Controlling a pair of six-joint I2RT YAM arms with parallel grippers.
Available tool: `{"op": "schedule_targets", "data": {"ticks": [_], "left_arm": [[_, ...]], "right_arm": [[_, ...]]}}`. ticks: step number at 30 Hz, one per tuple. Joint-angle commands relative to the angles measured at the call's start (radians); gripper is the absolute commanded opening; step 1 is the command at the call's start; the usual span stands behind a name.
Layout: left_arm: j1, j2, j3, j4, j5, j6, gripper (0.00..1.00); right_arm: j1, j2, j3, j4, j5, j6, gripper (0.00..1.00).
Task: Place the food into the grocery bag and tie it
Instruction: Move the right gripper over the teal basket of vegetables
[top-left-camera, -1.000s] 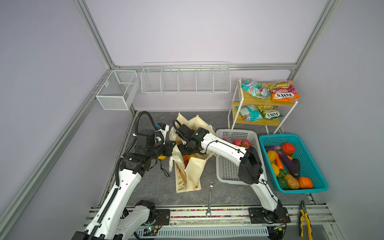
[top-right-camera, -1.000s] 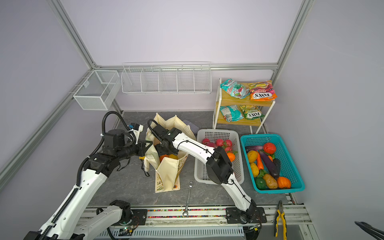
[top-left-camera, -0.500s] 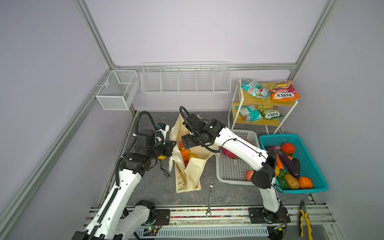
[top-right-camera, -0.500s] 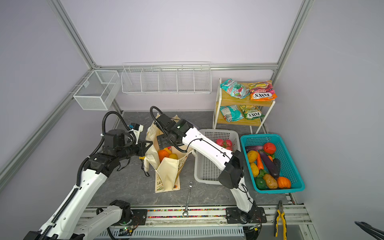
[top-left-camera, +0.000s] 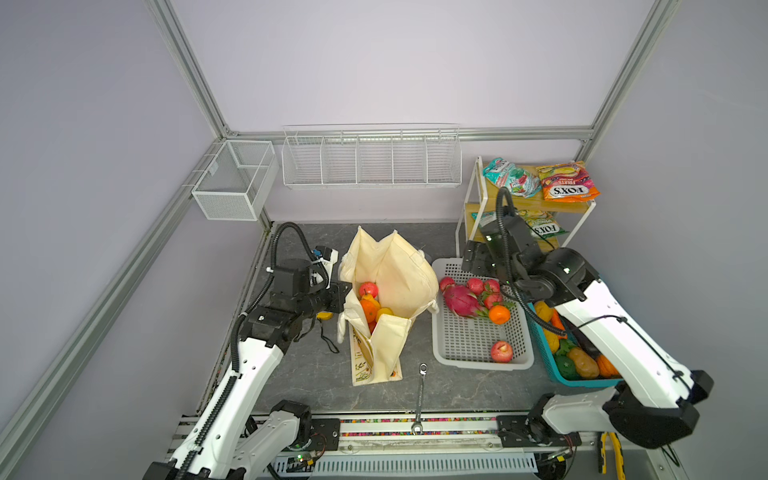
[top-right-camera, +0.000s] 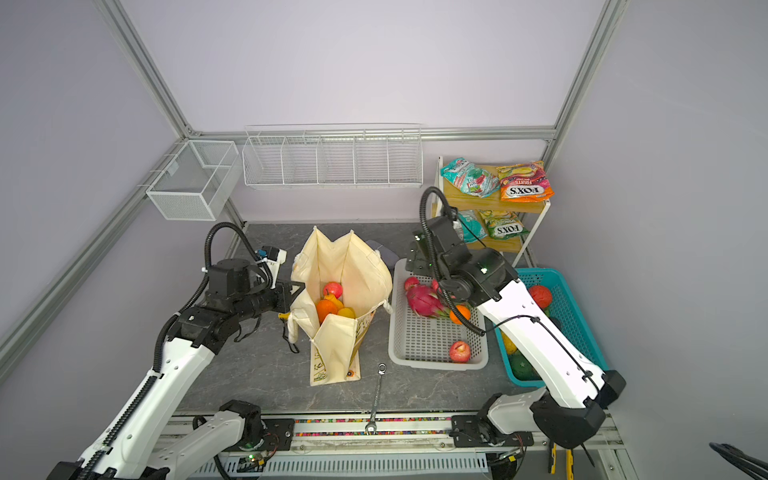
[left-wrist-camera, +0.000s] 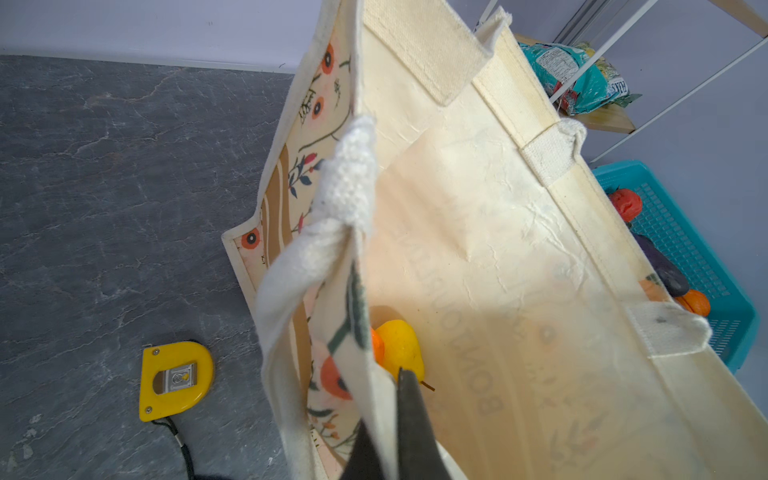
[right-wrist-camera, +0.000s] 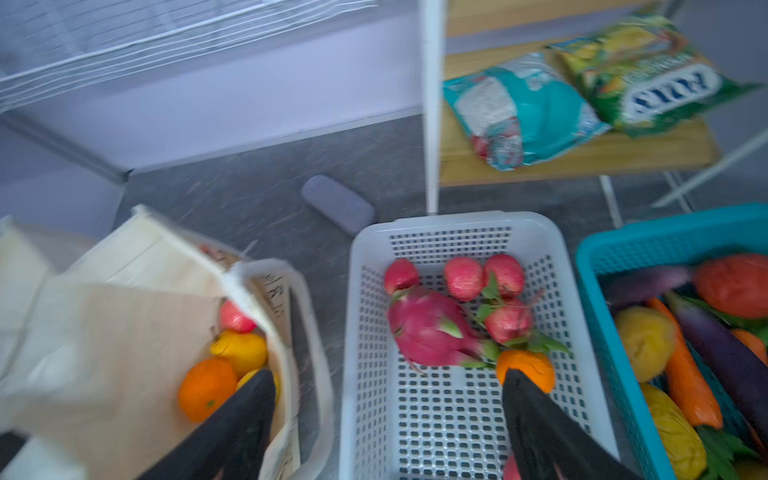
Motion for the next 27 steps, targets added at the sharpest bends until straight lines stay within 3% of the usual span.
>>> {"op": "schedule_targets", "data": {"ticks": [1, 12, 18, 27], "left_arm": [[-0.005, -0.004, 0.000, 0.028, -0.003, 0.013, 0.00], [-0.006, -0.012, 0.000, 0.027, -0.003, 0.014, 0.00], [-0.005, -0.010, 0.000, 0.026, -0.007, 0.016, 0.00], [-0.006, -0.007, -0.002, 0.025, -0.018, 0.018, 0.00]], "right_arm": [[-0.115, -0.105, -0.129, -0.004, 0.056, 0.166, 0.88], [-0.474, -0.273, -0.444, -0.073, 0.034, 0.506, 0.88], [-0.638, -0.241, -0.502, -0.102, 0.033, 0.615, 0.88], [-0.826, -0.154, -0.574, 0.034, -0.032, 0.689, 0.88]]}}
